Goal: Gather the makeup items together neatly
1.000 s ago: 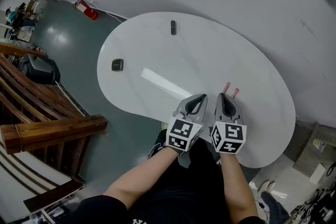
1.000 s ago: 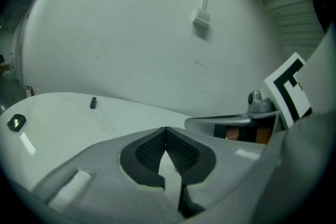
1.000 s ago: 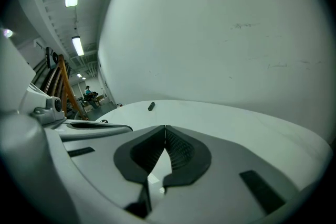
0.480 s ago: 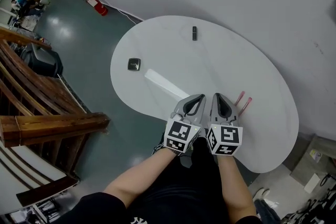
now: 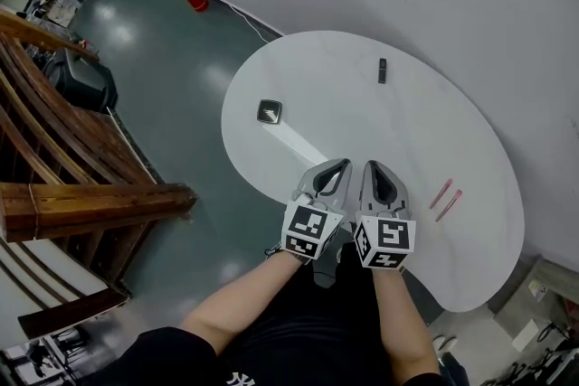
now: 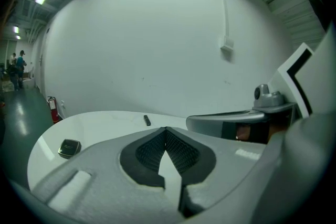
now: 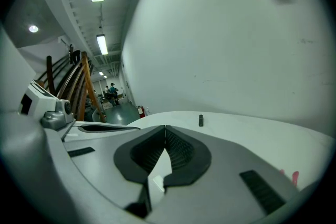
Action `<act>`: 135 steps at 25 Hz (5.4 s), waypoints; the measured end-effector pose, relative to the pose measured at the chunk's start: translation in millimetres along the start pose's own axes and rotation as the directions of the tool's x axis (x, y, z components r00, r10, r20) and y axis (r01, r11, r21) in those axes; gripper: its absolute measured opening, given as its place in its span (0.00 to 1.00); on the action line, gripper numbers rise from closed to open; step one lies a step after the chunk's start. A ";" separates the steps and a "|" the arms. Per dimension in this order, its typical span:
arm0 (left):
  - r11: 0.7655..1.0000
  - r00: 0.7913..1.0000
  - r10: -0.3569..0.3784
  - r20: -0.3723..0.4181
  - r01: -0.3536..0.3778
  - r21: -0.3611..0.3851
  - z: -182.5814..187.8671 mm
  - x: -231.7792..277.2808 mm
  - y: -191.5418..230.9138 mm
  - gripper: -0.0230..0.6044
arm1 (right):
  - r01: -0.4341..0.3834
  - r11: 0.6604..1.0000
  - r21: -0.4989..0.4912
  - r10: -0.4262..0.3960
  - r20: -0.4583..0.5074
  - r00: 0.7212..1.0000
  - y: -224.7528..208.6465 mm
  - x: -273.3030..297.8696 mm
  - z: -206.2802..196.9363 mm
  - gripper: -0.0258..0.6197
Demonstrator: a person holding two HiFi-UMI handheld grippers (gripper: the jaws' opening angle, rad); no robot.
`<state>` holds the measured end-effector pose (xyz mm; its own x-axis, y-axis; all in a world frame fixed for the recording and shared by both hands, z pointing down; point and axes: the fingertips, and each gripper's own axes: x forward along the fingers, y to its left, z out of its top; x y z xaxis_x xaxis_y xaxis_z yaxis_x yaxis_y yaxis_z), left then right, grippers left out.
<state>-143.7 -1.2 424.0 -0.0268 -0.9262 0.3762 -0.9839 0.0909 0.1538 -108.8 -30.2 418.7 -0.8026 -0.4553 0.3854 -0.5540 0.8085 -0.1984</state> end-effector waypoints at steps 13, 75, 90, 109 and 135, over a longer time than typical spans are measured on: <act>0.982 0.983 0.182 -0.031 -0.183 -0.041 -25.9 -24.9 159.8 0.05 | -0.089 0.996 -0.021 0.088 -0.021 0.996 97.0 88.7 -3.9 0.07; 0.959 0.928 0.282 -0.243 -0.269 0.087 -119.5 43.9 279.0 0.55 | 0.034 0.999 0.035 -0.030 -0.096 0.995 86.3 147.6 -46.1 0.07; 0.987 0.973 0.121 -0.197 -0.097 0.128 -90.2 54.3 174.2 0.55 | 0.146 0.986 0.077 -0.142 -0.057 0.988 43.3 88.8 -39.9 0.07; 0.983 0.978 -0.096 -0.184 0.123 0.139 -74.4 99.7 -61.0 0.55 | 0.336 0.929 0.153 -0.338 -0.011 0.941 -105.1 -64.4 -51.6 0.07; 0.974 0.962 -0.084 -0.261 0.134 0.182 -127.3 171.8 -190.8 0.54 | 0.374 0.903 0.210 -0.370 -0.060 0.927 -232.8 -147.6 -104.5 0.07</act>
<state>61.9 -131.1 575.6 0.1030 -0.8029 0.5871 -0.9942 -0.1024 0.0344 161.8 -112.3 502.2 -0.5261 -0.6989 0.4846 -0.8470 0.4818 -0.2246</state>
